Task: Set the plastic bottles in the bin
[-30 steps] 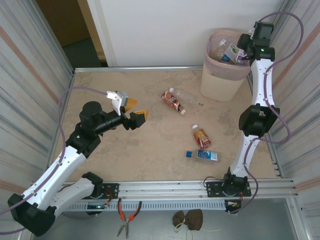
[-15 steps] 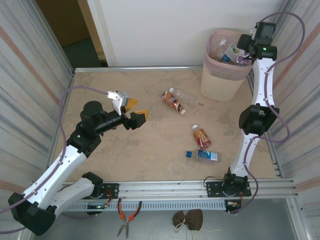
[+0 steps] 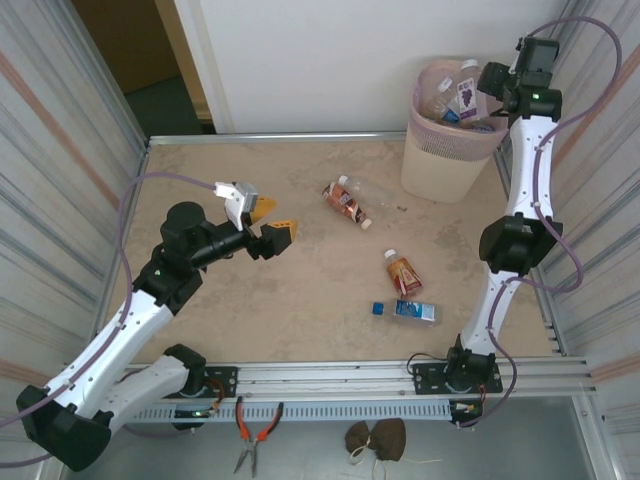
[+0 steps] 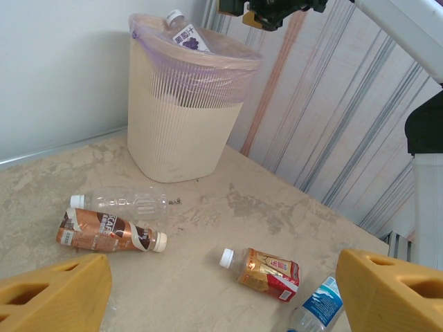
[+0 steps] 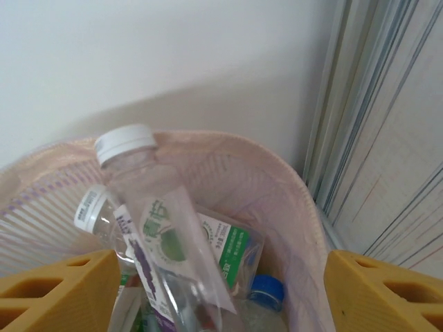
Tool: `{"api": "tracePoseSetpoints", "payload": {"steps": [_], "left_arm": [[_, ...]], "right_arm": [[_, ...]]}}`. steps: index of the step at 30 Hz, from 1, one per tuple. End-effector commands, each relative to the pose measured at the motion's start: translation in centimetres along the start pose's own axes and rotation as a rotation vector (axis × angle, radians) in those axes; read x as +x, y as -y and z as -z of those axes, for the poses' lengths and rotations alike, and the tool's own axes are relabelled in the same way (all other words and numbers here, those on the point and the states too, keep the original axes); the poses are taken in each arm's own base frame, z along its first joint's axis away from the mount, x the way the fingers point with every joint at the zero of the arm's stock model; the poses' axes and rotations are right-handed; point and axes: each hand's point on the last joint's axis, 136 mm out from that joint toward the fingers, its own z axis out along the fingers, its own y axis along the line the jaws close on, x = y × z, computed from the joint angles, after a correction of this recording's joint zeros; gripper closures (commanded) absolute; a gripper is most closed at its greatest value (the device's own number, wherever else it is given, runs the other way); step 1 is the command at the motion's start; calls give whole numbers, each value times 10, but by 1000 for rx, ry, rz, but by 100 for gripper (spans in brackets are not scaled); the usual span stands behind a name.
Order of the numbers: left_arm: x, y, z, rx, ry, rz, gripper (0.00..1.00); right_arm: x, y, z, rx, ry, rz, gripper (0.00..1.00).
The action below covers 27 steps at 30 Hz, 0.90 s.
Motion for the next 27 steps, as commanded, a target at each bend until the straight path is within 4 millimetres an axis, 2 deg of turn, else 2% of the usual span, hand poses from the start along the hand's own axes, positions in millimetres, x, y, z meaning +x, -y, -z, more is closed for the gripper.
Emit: {"api": "tracePoseSetpoints", "payload": {"steps": [1, 6, 13, 17, 22, 25, 27], "left_arm": [[-13, 4, 3, 19, 39, -20, 15], [-14, 3, 3, 16, 41, -15, 15], [-13, 2, 2, 9, 38, -12, 16], [-13, 1, 2, 7, 36, -12, 16], [-12, 0, 2, 1, 31, -9, 16], [-11, 0, 2, 3, 29, -7, 15], [-10, 0, 1, 4, 28, -5, 15]], "right_arm": [[-26, -7, 25, -48, 65, -25, 25], [-12, -17, 4, -104, 32, -26, 26], [11, -32, -29, -184, -16, -44, 37], [30, -28, -50, -164, -57, -55, 39], [69, -14, -76, -106, -161, -77, 46], [91, -5, -83, -79, -232, -100, 50], [95, -5, -81, -82, -251, -102, 52]]}}
